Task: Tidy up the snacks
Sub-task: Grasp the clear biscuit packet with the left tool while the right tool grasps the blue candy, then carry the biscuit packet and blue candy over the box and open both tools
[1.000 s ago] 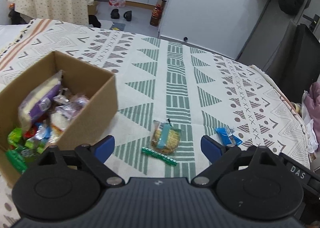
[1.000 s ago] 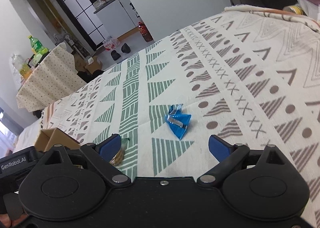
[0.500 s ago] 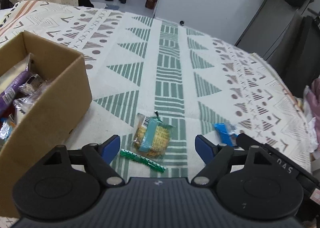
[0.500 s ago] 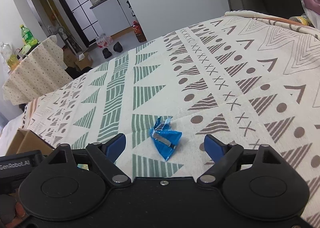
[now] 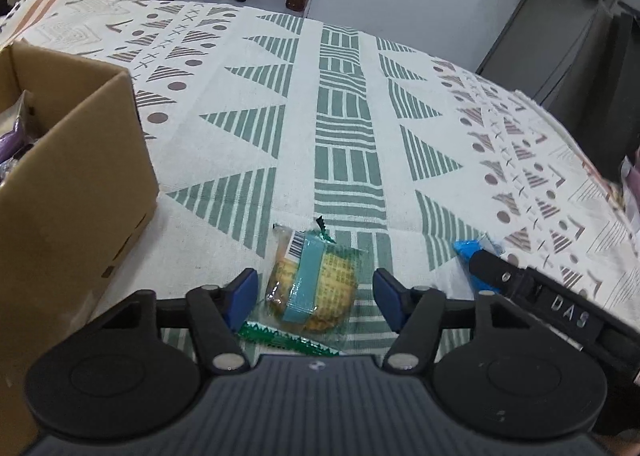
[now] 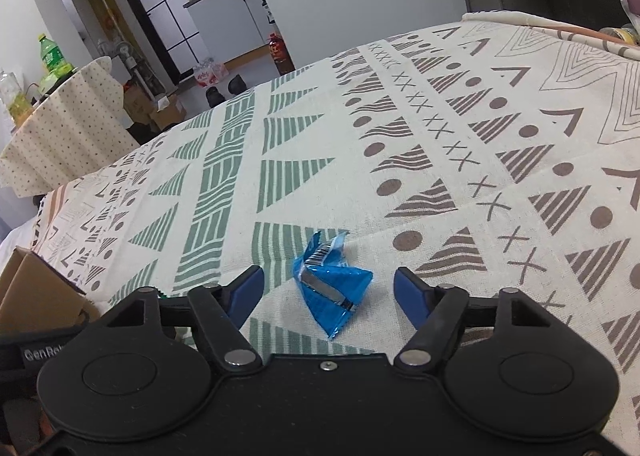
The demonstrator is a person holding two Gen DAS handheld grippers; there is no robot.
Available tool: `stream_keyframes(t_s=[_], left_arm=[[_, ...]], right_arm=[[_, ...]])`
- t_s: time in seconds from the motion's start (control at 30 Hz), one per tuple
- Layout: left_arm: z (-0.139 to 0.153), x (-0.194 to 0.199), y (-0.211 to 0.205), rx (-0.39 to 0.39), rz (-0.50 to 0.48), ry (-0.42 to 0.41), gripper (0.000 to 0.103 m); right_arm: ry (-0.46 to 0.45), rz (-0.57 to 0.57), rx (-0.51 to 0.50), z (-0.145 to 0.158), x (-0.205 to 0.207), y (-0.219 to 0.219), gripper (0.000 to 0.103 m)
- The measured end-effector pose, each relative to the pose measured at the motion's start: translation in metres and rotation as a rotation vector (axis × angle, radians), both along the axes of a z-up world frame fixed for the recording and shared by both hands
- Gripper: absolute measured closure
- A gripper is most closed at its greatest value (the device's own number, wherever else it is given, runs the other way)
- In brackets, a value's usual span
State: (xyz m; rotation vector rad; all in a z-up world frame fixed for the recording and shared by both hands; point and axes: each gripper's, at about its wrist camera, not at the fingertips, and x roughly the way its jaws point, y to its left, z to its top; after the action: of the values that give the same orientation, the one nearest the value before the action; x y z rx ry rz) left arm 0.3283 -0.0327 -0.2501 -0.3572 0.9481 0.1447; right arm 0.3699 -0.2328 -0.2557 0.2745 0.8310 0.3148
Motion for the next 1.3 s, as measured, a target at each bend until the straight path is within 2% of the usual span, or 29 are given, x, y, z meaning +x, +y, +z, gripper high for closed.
stream_keyframes(t_s=[0.1, 0.17, 0.2, 0.43, 0.67, 1.3], left_arm=[[-0.001, 0.000, -0.004, 0.020, -0.019, -0.006, 0.046], [-0.002, -0.001, -0.006, 0.020, -0.027, 0.000, 0.055], [-0.002, -0.001, -0.006, 0.020, -0.029, -0.001, 0.055], [0.007, -0.009, -0.005, -0.003, -0.014, 0.001, 0.056], [0.036, -0.020, -0.004, -0.028, -0.017, -0.023, 0.056], [0.100, -0.069, 0.012, 0.001, -0.033, -0.122, 0.056]], right_arm=[[-0.013, -0.001, -0.012, -0.001, 0.000, 0.001, 0.041], [-0.012, 0.016, -0.010, -0.002, 0.000, 0.002, 0.063], [-0.007, 0.025, -0.009, -0.003, -0.001, 0.002, 0.067], [0.006, 0.048, 0.048, 0.006, -0.010, -0.002, 0.069], [0.014, 0.028, 0.088, 0.023, -0.033, -0.003, 0.069], [-0.070, 0.053, 0.058, 0.092, -0.084, 0.025, 0.069]])
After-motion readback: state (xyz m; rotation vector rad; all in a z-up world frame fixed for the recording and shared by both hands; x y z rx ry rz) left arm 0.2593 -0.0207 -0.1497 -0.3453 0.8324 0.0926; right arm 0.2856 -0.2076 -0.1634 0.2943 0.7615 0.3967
